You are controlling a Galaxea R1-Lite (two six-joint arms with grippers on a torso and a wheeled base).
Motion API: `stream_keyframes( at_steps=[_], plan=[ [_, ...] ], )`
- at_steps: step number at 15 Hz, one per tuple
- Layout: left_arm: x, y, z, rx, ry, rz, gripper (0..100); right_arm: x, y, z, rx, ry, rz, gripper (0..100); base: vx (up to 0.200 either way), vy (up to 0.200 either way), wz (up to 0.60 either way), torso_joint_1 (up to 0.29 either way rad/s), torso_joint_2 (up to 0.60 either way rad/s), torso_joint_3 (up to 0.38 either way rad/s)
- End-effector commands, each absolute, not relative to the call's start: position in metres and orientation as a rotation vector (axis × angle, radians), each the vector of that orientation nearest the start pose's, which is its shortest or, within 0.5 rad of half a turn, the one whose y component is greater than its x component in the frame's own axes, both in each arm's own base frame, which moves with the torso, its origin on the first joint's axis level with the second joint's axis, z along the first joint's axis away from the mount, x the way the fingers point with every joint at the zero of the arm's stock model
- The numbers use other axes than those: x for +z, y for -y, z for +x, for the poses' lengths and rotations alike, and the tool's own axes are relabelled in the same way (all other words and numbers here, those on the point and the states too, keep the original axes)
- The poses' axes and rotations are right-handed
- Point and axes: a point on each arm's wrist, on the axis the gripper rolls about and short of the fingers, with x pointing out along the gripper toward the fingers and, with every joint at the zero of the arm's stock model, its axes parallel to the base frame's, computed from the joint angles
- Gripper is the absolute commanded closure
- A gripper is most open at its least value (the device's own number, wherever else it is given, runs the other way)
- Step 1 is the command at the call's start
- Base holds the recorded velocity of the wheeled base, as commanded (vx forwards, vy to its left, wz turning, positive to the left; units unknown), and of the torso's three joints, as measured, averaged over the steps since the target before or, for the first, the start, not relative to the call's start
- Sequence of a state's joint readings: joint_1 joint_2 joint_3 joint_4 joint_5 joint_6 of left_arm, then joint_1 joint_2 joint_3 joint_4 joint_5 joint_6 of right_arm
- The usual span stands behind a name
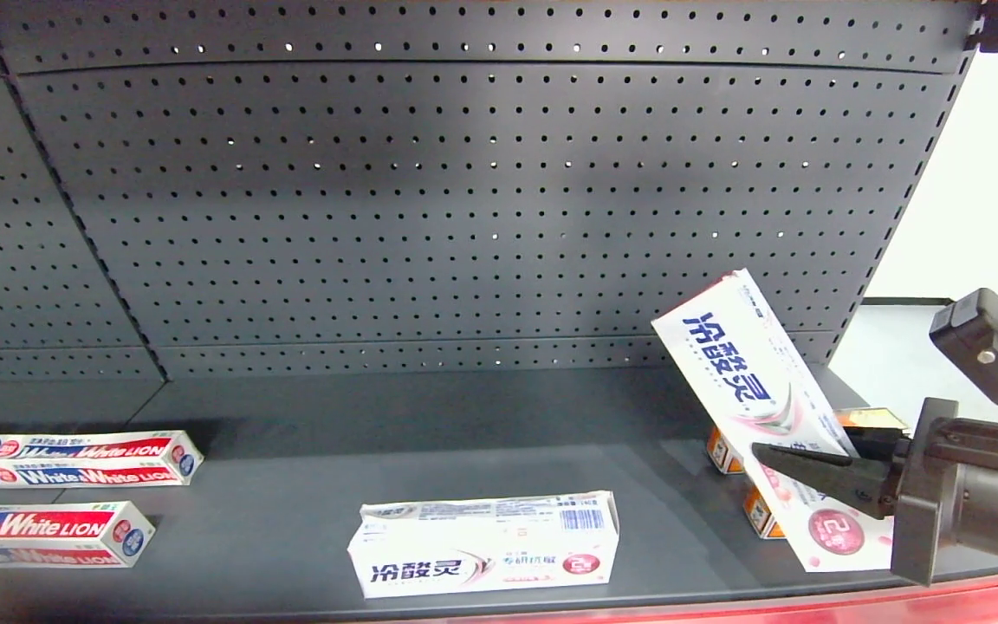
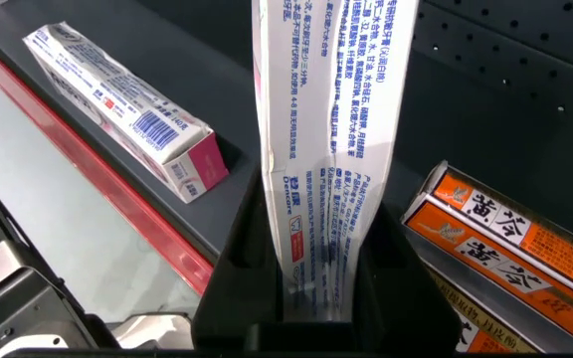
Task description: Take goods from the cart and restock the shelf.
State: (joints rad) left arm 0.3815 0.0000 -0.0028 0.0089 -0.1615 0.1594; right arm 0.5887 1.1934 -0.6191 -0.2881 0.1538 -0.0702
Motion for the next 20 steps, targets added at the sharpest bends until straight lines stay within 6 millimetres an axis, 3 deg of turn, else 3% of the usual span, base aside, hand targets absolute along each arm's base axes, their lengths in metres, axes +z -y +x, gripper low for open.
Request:
stream_keyframes(
  at_steps=[1, 9, 14, 20],
  plan=[
    [0.0757, 0.0121, -0.0204, 0.218, -0.023, 0.154, 0, 0.2211, -0.0997, 0.1429, 0.749, -0.248, -0.127, 100, 0.0, 0.0, 0.0, 0.0, 0.0, 0.0],
    [0.075, 0.0107, -0.02, 0.26, -0.026, 0.069, 0, 0.2215, -0.1009, 0.1416, 0.776, -0.246, -0.123, 100, 0.0, 0.0, 0.0, 0.0, 0.0, 0.0],
    [0.0773, 0.004, -0.0138, -0.004, -0.127, 0.055, 0, 0.2253, -0.0987, 0.1391, 0.785, -0.228, -0.116, 100, 0.0, 0.0, 0.0, 0.0, 0.0, 0.0],
    [0.0769, 0.0033, -0.0172, -0.058, -0.081, 0.056, 0, 0.2297, -0.1017, 0.1423, 0.786, -0.228, -0.088, 100, 0.0, 0.0, 0.0, 0.0, 0.0, 0.0]
  ],
)
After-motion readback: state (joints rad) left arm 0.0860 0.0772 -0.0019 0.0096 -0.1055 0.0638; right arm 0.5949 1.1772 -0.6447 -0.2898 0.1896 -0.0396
